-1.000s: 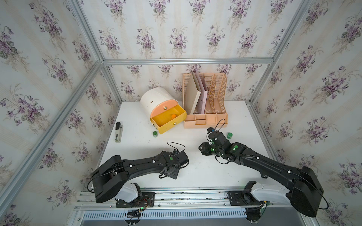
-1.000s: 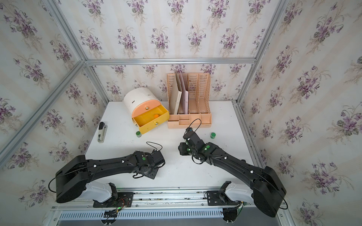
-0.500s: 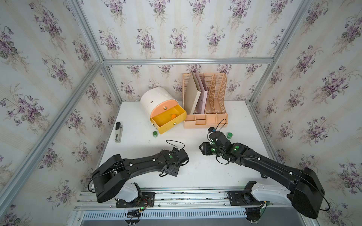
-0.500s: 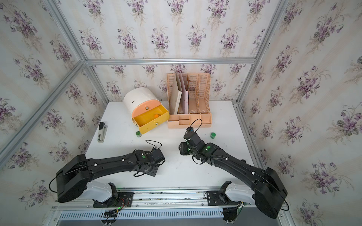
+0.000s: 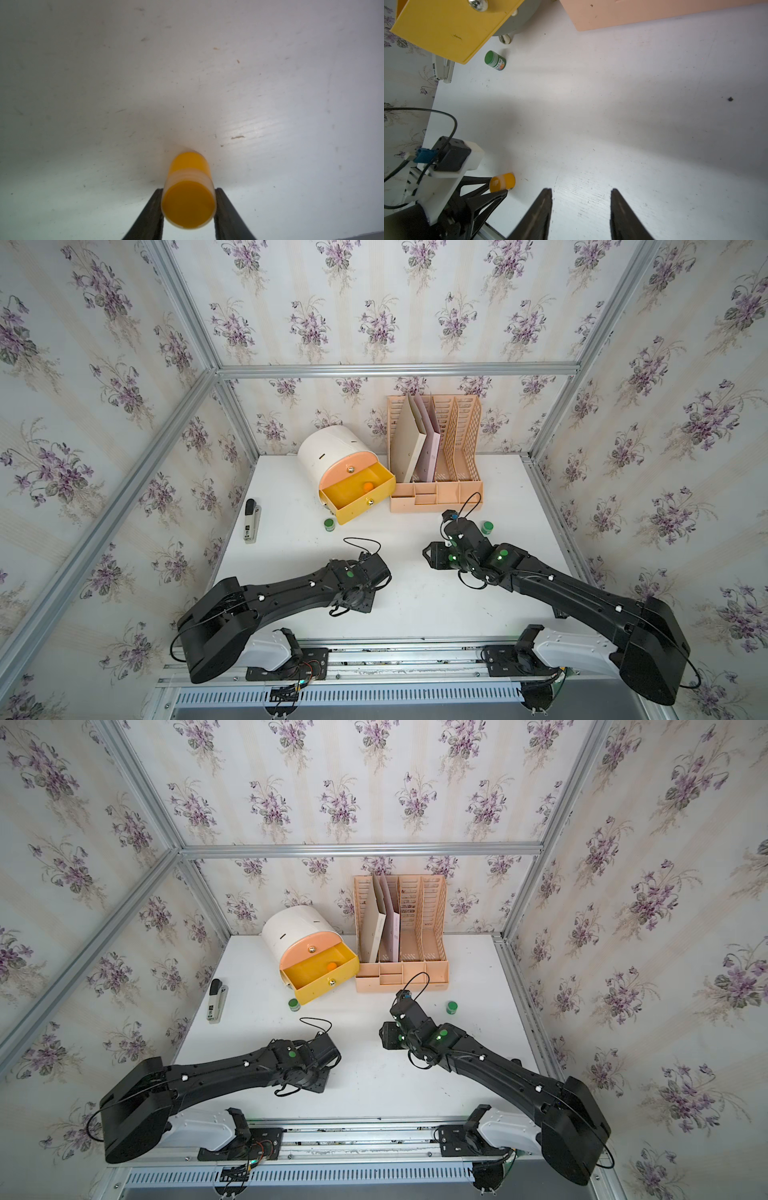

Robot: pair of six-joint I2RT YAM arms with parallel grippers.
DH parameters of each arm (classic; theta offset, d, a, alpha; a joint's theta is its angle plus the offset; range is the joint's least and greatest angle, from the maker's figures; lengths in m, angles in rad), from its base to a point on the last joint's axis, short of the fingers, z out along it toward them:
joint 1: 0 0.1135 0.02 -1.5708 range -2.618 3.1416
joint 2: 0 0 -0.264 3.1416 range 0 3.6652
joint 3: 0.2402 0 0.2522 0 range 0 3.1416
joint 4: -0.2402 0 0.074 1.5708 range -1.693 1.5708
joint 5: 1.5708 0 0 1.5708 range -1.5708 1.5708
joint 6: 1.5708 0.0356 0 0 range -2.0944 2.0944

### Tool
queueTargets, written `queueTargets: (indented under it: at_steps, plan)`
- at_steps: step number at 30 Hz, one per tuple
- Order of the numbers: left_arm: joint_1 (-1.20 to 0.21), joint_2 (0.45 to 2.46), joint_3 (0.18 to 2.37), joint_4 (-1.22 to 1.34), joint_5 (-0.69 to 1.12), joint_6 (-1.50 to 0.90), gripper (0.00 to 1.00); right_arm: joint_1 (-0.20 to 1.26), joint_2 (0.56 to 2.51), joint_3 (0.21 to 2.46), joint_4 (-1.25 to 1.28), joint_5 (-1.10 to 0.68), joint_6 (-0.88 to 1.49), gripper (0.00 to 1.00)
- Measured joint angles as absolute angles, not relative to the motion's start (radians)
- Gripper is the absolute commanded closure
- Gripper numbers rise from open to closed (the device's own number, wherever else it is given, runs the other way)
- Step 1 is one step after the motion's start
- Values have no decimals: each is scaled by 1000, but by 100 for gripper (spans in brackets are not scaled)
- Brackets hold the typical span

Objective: Put the paint cans in the drawer according to color
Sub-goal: Pick up the paint can at the center of the board, then place the paint can in the storage box.

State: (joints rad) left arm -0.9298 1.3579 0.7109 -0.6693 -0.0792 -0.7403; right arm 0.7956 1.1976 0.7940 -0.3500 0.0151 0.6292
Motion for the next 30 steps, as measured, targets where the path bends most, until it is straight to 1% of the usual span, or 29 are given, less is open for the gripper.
queueTargets:
  at_steps: [3, 7, 11, 15, 21, 27, 30]
  plan:
    - [-929, 1357, 712, -667, -80, -739, 67, 796, 1198, 794, -350, 15, 629, 51]
    - [-929, 1357, 755, -709, -94, -727, 76, 796, 1196, 794, -351, 15, 632, 51]
    - [-917, 1337, 842, -775, -128, -688, 78, 796, 1190, 794, -359, 18, 632, 51]
    - [-875, 1307, 949, -838, -159, -634, 80, 796, 1187, 794, -364, 20, 632, 51]
    - [-735, 1319, 1184, -910, -180, -511, 79, 796, 1186, 794, -364, 22, 632, 51]
    - [-609, 1386, 1398, -962, -168, -400, 79, 796, 1183, 794, -364, 18, 632, 50]
    - [-551, 1452, 1495, -976, -149, -360, 79, 796, 1175, 797, -363, 15, 632, 50]
